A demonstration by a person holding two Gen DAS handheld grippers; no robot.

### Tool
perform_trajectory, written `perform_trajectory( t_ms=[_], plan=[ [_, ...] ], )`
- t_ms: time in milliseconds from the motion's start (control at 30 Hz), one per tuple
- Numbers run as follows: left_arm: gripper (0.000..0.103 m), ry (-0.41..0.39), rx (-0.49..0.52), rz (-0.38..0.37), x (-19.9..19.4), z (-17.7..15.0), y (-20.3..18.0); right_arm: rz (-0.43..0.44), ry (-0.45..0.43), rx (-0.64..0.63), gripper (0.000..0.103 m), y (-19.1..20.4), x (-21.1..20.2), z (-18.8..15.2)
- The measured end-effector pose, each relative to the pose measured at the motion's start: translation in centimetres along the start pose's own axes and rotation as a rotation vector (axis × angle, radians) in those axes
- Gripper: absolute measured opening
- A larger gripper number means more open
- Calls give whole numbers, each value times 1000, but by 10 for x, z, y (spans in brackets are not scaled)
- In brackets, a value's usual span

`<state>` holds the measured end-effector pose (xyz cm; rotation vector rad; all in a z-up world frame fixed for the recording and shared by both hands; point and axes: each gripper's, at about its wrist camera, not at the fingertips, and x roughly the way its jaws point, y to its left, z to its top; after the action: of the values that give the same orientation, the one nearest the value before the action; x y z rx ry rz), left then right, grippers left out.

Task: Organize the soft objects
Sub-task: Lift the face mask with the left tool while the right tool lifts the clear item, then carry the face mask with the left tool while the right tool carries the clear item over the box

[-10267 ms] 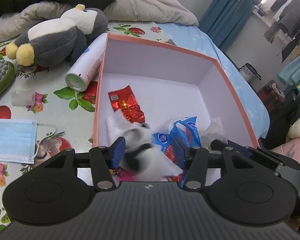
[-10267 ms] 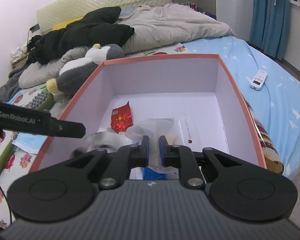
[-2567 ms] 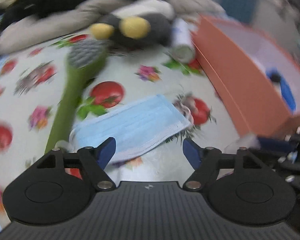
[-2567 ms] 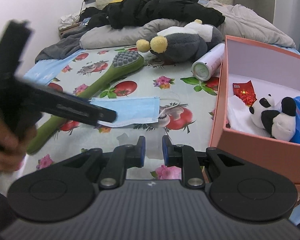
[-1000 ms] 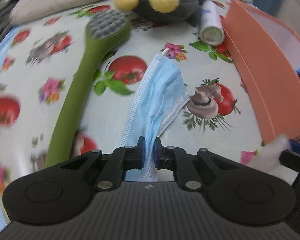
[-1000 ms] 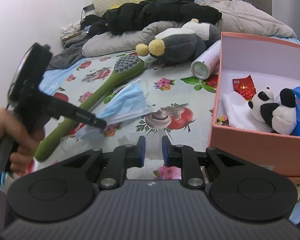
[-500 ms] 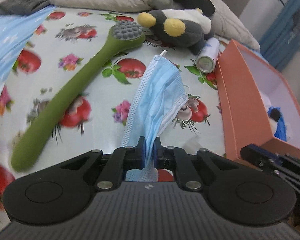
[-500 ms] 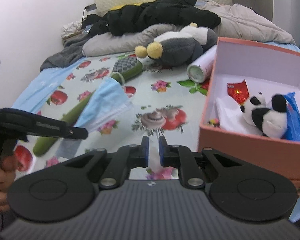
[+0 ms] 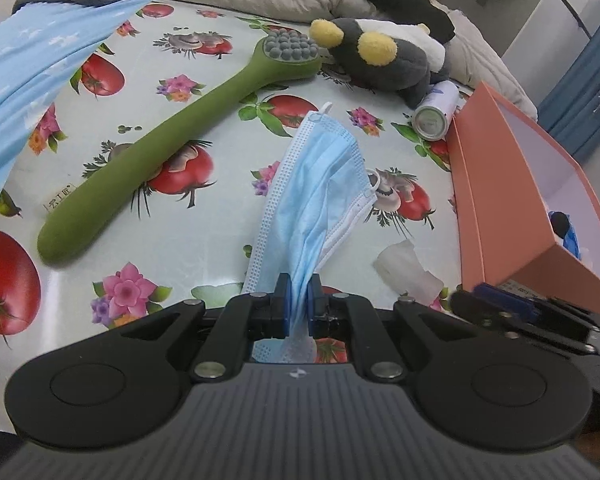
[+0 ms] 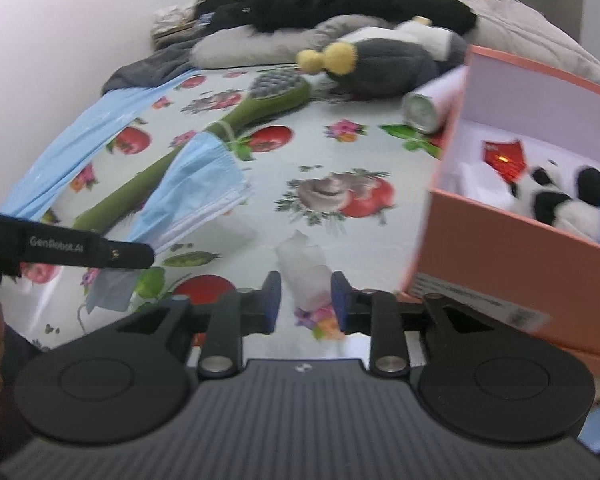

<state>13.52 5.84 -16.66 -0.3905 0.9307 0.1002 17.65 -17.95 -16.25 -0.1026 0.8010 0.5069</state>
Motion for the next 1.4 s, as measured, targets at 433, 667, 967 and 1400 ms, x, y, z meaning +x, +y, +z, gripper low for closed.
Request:
perform_trajectory(
  t_ms=[433, 667, 967, 1400],
  plan=[
    [9, -4, -19, 4, -6, -3, 0, -73, 58, -220, 35, 16, 51, 1],
    [9, -16, -26, -13, -13, -6, -4, -95, 135, -346, 40, 25, 65, 0],
    [9, -35, -32, -28, -30, -5, -8, -99, 109, -222, 23, 12, 53, 9],
    [10, -122, -3, -56, -86, 11, -37, -42, -84, -34, 23, 9, -51, 42]
  ],
)
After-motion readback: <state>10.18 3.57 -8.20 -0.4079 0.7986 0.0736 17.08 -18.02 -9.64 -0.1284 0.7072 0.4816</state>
